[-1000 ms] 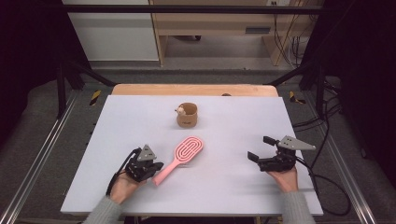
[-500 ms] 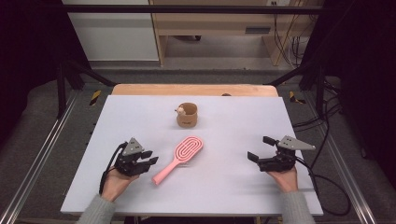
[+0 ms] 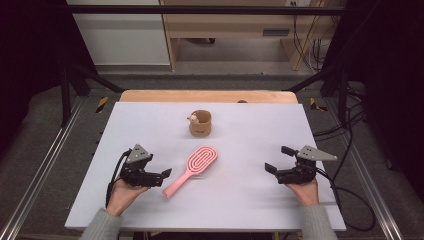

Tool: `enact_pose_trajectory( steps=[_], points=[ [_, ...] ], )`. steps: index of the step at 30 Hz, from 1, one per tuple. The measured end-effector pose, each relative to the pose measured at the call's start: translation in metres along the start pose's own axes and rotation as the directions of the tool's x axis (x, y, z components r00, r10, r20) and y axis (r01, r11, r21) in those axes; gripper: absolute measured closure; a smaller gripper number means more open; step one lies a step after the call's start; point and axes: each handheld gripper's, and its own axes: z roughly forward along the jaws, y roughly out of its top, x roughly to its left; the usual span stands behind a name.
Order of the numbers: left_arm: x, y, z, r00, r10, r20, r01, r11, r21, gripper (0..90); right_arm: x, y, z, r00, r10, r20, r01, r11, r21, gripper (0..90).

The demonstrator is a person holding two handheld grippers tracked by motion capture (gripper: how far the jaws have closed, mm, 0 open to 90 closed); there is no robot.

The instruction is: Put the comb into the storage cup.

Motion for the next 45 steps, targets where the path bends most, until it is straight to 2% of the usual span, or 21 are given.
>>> enact_pose_trajectory(
  steps=[5, 9, 23, 33, 39, 45],
  points=[
    [-0.002, 0.003, -0.002, 1.0000, -0.006, 0.007, 0.006, 1.0000, -0.005, 4.4, 0.000, 0.000, 0.000, 1.0000, -0.001, 0.000, 0.001, 1.000, 0.001, 0.6],
    [-0.003, 0.006, -0.002, 1.0000, -0.005, 0.008, 0.005, 0.9999, 0.010, 0.4, 0.000, 0.000, 0.000, 1.0000, -0.004, 0.001, 0.004, 1.000, 0.002, 0.6],
    [-0.013, 0.018, 0.003, 0.9992, 0.024, 0.034, -0.025, 0.9992, 0.033, 0.0, 0.000, 0.000, 0.000, 1.0000, -0.007, 0.002, 0.007, 1.000, 0.001, 0.5],
    [-0.021, 0.025, 0.016, 0.9984, 0.034, 0.044, -0.037, 0.9974, 0.063, 0.0, 0.000, 0.000, 0.000, 1.0000, -0.007, 0.001, 0.007, 1.000, 0.001, 0.5],
    [-0.026, 0.026, 0.027, 0.9973, 0.050, 0.053, -0.055, 0.9940, 0.095, 0.0, 0.000, 0.000, 0.000, 1.0000, -0.007, 0.001, 0.007, 1.000, 0.002, 0.5],
    [-0.031, 0.028, 0.038, 0.9973, 0.049, 0.055, -0.056, 0.9914, 0.119, 0.0, 0.000, 0.000, 0.000, 1.0000, -0.007, 0.000, 0.007, 1.000, 0.004, 0.5]
  ],
)
